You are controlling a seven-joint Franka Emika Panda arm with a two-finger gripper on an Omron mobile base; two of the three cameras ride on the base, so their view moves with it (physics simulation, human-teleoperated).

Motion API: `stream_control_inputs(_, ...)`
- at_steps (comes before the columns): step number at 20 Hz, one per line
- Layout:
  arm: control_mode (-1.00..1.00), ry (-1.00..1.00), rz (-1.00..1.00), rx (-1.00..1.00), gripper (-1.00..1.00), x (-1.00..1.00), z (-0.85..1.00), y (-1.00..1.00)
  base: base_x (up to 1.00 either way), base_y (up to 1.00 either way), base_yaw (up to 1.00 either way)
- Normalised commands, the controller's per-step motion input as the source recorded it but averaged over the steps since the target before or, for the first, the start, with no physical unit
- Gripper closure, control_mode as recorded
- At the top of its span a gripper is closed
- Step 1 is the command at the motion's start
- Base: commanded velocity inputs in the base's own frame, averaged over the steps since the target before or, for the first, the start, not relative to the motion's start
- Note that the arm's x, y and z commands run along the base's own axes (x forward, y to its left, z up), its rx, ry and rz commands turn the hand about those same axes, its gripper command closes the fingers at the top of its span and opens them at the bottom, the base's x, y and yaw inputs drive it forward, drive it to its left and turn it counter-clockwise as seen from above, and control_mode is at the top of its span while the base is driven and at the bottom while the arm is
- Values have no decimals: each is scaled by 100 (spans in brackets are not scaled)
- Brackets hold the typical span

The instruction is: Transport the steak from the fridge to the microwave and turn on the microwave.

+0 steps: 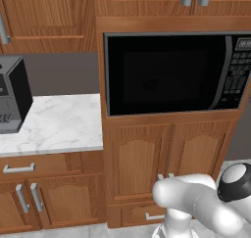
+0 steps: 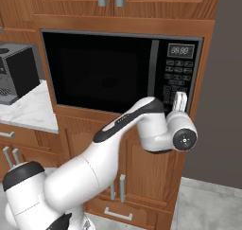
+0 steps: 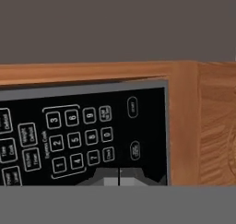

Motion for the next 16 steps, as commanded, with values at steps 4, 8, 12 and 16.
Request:
stream_control_inputs(4, -100, 0, 0, 0, 100, 17, -5, -12, 0, 0, 0)
stream_control_inputs(8, -100, 0, 0, 0, 100, 15, -10, -9, 0, 0, 0)
stream_control_inputs(12, -100, 0, 0, 0, 100, 12, -14, -6, 0, 0, 0)
stream_control_inputs(16, -100, 0, 0, 0, 100, 13, -16, -6, 0, 0, 0)
